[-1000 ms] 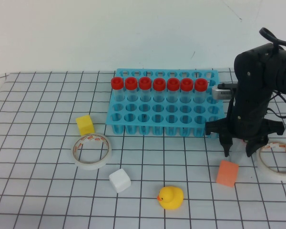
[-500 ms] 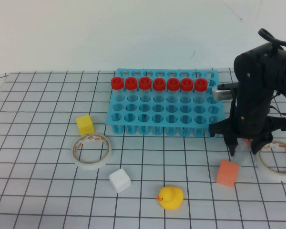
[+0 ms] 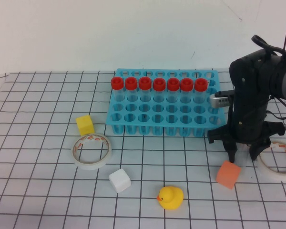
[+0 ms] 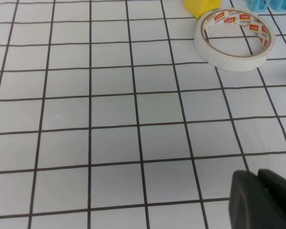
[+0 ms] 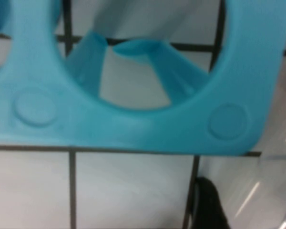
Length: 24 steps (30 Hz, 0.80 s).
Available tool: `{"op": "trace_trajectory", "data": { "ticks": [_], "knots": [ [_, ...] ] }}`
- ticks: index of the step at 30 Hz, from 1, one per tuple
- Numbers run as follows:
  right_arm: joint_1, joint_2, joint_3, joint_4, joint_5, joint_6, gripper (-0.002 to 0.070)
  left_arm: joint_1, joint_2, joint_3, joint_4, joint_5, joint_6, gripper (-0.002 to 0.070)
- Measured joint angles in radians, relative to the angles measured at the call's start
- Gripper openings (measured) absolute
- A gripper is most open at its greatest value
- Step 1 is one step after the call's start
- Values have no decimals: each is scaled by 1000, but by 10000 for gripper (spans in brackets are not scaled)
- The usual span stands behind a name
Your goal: Place the test tubes
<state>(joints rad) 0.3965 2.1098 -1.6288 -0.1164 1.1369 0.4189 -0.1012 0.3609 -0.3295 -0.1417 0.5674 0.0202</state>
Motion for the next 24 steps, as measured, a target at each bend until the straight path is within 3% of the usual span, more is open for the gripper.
{"op": "trace_trajectory", "data": {
  "ticks": [6,10,24],
  "knots": [
    [0,5,-9,-6,15,-53,346,0,0,0,0,0,0,-2],
    [0,8,-11,-6,32,-82,231,0,0,0,0,0,0,-2],
    [2,-46,-9,-92,12,-65,232,0,2,0,0,-12,0,-1]
  ]
}}
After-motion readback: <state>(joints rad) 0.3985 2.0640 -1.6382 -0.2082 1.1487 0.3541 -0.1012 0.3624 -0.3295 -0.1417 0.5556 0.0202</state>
